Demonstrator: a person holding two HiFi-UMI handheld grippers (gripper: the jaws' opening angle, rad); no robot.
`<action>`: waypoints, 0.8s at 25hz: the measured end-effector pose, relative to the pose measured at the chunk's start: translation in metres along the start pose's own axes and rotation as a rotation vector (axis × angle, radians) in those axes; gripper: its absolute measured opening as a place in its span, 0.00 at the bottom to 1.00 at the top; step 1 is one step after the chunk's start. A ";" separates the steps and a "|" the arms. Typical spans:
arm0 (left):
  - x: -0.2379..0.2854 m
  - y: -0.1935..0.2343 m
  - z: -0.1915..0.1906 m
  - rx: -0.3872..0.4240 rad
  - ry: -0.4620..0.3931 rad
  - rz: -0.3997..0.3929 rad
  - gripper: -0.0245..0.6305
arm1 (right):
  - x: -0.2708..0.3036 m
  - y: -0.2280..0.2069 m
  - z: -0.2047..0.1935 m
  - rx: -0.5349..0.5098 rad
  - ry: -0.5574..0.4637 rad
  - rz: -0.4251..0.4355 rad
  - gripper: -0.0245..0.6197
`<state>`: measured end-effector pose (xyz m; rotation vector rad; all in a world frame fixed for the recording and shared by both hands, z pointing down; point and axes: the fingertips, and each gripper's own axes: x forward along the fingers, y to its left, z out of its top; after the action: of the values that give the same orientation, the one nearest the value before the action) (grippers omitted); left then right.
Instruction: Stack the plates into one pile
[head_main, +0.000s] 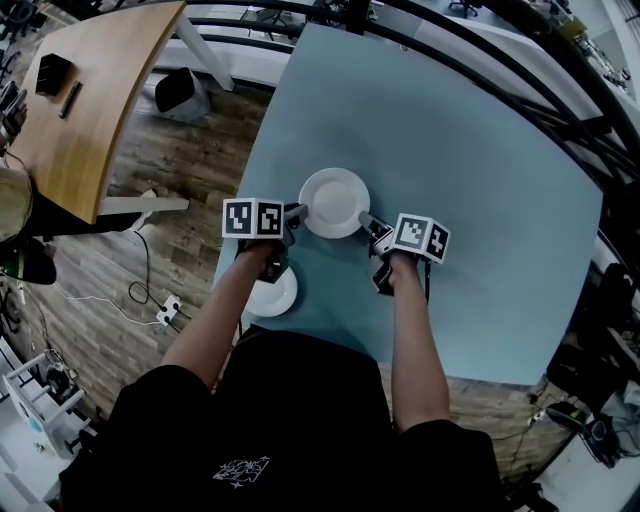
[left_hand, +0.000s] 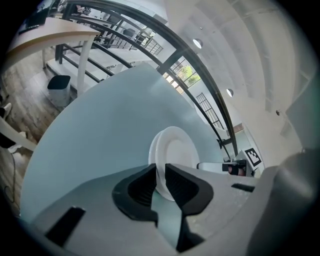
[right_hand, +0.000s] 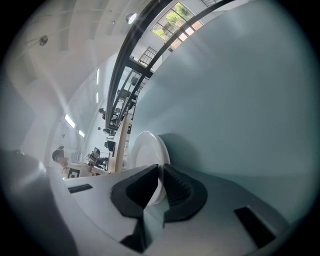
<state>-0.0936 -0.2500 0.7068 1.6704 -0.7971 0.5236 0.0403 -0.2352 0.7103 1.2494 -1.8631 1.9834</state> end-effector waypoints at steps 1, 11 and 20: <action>0.000 0.000 -0.001 0.006 0.002 0.003 0.11 | -0.001 0.000 -0.001 0.004 0.000 0.000 0.09; -0.002 0.003 -0.003 0.046 0.026 0.040 0.12 | 0.002 0.001 0.000 0.003 0.004 -0.001 0.09; -0.007 0.009 -0.002 0.033 0.017 0.035 0.13 | 0.004 0.005 0.000 -0.049 0.013 -0.035 0.09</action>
<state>-0.1048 -0.2475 0.7088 1.6829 -0.8107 0.5774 0.0346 -0.2377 0.7089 1.2446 -1.8590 1.9111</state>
